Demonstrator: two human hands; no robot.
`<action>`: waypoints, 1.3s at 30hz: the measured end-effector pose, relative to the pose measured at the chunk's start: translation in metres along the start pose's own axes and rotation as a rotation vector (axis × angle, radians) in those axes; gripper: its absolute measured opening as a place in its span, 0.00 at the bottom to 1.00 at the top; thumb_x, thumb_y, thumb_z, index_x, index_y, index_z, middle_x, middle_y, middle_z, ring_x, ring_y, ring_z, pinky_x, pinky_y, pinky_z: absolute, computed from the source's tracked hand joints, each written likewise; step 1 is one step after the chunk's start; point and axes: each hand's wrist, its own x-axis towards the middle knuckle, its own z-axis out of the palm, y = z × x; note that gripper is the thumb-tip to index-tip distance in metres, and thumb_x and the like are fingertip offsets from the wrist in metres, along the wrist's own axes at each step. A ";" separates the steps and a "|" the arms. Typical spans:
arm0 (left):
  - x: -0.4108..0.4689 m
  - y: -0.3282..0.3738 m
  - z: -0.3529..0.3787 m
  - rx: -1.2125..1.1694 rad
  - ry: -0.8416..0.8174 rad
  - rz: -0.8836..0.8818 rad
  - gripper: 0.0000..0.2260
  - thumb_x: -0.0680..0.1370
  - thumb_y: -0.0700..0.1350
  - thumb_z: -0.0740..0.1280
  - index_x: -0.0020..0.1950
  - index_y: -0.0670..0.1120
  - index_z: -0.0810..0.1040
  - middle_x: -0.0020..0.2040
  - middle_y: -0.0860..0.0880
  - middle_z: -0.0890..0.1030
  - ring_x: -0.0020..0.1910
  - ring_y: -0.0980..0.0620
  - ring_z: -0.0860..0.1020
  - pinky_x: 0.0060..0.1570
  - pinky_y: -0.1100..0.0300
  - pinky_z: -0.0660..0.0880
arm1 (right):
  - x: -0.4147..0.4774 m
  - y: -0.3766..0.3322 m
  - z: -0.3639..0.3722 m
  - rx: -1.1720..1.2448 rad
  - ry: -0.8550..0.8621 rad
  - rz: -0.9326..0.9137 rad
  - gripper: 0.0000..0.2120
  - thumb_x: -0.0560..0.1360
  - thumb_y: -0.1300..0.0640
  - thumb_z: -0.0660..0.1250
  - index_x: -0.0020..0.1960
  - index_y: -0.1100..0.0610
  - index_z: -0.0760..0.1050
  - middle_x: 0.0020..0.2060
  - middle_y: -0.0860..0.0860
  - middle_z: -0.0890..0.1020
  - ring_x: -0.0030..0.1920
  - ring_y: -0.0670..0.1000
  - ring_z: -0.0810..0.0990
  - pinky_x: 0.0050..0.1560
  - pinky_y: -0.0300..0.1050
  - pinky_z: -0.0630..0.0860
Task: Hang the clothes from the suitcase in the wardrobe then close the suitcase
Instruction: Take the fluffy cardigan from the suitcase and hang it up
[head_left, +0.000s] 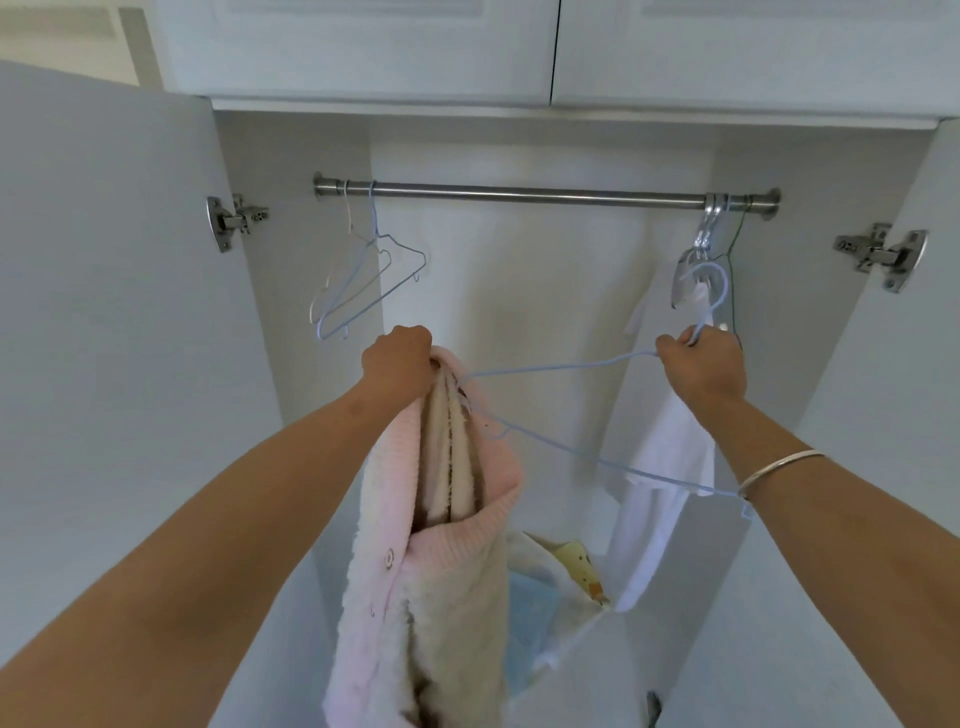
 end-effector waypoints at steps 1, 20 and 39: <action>0.001 0.000 0.003 -0.007 -0.013 -0.011 0.04 0.78 0.41 0.61 0.45 0.42 0.70 0.41 0.45 0.71 0.42 0.44 0.72 0.40 0.55 0.67 | -0.003 -0.002 0.006 -0.001 -0.002 0.002 0.14 0.71 0.55 0.66 0.29 0.56 0.69 0.27 0.52 0.72 0.35 0.58 0.73 0.37 0.44 0.67; 0.010 0.034 -0.035 -0.773 -0.067 -0.011 0.19 0.74 0.37 0.63 0.27 0.47 0.60 0.27 0.49 0.61 0.27 0.52 0.60 0.28 0.61 0.56 | -0.055 -0.064 0.104 0.021 -0.272 -0.167 0.16 0.78 0.48 0.60 0.35 0.55 0.69 0.35 0.53 0.76 0.39 0.55 0.74 0.39 0.44 0.66; 0.009 -0.022 -0.077 0.199 -0.421 0.090 0.36 0.75 0.71 0.49 0.64 0.45 0.76 0.65 0.45 0.75 0.65 0.44 0.72 0.63 0.48 0.66 | -0.046 -0.019 0.106 0.612 -0.416 0.505 0.10 0.74 0.51 0.60 0.48 0.57 0.75 0.48 0.56 0.78 0.50 0.56 0.78 0.59 0.55 0.75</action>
